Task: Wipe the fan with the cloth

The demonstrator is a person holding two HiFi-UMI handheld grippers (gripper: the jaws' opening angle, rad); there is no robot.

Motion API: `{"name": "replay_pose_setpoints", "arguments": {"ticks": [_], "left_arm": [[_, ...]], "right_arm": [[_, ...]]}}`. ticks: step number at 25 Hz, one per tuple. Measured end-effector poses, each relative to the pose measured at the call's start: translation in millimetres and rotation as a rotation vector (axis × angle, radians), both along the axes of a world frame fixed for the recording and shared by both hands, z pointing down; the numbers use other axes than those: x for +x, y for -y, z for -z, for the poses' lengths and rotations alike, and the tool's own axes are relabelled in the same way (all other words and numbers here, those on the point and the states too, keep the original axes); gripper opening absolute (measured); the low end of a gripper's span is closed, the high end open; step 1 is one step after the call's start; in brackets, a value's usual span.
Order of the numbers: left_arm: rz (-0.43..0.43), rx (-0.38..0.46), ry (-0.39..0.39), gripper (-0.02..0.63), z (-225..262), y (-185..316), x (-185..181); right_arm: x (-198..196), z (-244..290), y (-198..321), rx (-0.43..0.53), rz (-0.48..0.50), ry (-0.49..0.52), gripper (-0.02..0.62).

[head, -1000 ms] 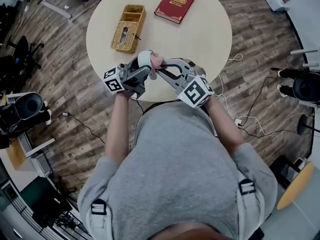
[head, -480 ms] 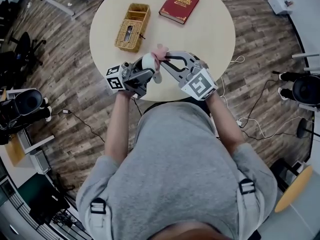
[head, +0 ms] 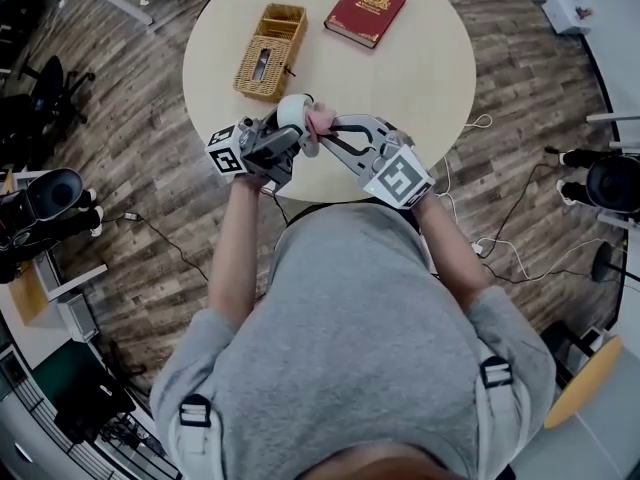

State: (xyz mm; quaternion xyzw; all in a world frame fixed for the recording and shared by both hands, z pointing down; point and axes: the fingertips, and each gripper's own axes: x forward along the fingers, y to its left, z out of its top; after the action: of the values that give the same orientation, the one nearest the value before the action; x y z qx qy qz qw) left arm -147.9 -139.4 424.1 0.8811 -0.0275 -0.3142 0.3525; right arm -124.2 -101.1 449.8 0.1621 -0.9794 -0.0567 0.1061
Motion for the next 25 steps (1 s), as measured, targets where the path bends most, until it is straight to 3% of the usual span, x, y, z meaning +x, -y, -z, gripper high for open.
{"name": "replay_pose_setpoints", "arguments": {"ticks": [6,10,18,25], "left_arm": [[0.032,-0.024,-0.025,0.374,-1,9,-3],[0.027,-0.019,-0.064,0.374,6,7,0],[0.037,0.005,-0.149,0.374,28,15,-5],[0.083,-0.009,-0.143,0.374,23,30,-10]], "right_arm": [[-5,13,-4,-0.015,0.018,0.076,0.038],[3,14,3,-0.095,-0.027,0.137,0.038],[14,-10,4,-0.148,-0.044,0.110,0.038],[9,-15,-14,-0.073,0.038,0.032,0.038]]}}
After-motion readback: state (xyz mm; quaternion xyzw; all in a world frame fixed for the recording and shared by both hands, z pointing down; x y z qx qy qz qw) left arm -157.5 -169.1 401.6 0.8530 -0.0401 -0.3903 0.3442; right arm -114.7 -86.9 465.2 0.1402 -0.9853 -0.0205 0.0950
